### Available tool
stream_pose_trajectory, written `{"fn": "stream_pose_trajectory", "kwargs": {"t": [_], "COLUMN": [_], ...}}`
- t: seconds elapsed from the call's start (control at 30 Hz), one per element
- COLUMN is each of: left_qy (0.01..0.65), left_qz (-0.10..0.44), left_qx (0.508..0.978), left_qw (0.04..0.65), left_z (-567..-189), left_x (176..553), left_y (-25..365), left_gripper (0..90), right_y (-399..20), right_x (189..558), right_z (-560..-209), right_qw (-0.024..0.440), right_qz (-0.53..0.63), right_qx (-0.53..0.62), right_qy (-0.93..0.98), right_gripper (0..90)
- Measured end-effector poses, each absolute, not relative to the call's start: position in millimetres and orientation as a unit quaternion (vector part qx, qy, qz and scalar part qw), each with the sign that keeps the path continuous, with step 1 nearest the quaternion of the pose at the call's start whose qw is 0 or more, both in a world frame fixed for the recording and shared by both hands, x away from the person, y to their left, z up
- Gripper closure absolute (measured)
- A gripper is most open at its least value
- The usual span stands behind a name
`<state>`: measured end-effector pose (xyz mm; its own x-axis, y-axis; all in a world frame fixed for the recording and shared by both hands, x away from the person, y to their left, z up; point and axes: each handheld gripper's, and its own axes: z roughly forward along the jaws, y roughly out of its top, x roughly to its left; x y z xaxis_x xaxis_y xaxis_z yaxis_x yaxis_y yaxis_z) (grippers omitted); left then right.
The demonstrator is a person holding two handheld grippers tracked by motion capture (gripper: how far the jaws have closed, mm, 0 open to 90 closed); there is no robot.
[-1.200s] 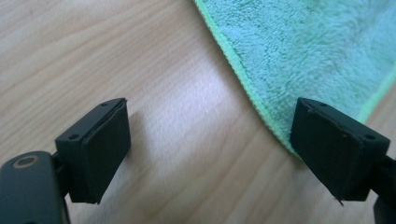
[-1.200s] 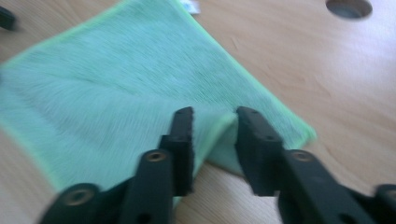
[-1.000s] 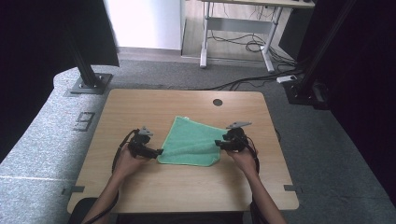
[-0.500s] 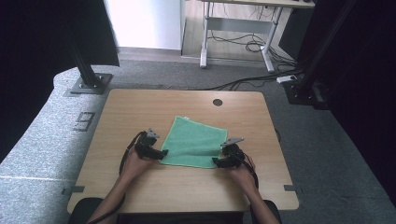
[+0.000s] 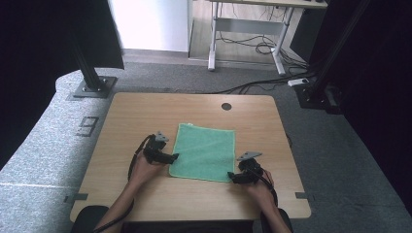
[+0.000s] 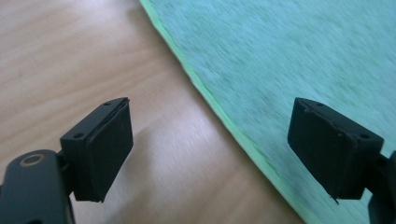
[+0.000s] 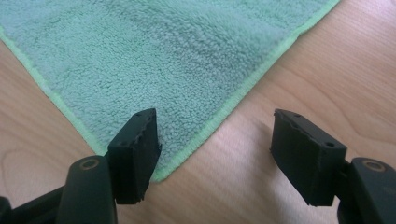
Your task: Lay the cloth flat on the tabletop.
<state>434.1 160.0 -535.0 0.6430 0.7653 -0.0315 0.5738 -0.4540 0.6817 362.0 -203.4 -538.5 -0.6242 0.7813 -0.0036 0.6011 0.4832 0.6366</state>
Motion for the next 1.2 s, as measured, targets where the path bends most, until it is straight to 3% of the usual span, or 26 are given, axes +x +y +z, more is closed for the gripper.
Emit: {"fn": "stream_pose_trajectory", "kwargs": {"t": [0.27,0.7,0.9,1.2], "left_qy": [0.408,0.398,0.373,0.376], "left_qz": [0.172,0.171,0.133,0.142], "left_qx": [0.842,0.847,0.863,0.872], "left_qw": [0.308,0.308,0.314,0.280], "left_z": [-542,-533,-530,-537], "left_x": [451,426,401,394], "left_y": [141,152,155,166], "left_gripper": [14.7,14.2,11.1,8.5], "right_y": [-211,-219,-219,-212], "right_x": [353,346,357,385], "right_z": [-539,-538,-533,-543], "right_qw": [0.155,0.145,0.146,0.156], "right_qz": [0.302,0.306,0.333,0.311], "right_qx": [0.413,0.409,0.421,0.431], "right_qy": [0.845,0.847,0.831,0.833], "right_gripper": [28.5,24.1,23.8,19.6]}}
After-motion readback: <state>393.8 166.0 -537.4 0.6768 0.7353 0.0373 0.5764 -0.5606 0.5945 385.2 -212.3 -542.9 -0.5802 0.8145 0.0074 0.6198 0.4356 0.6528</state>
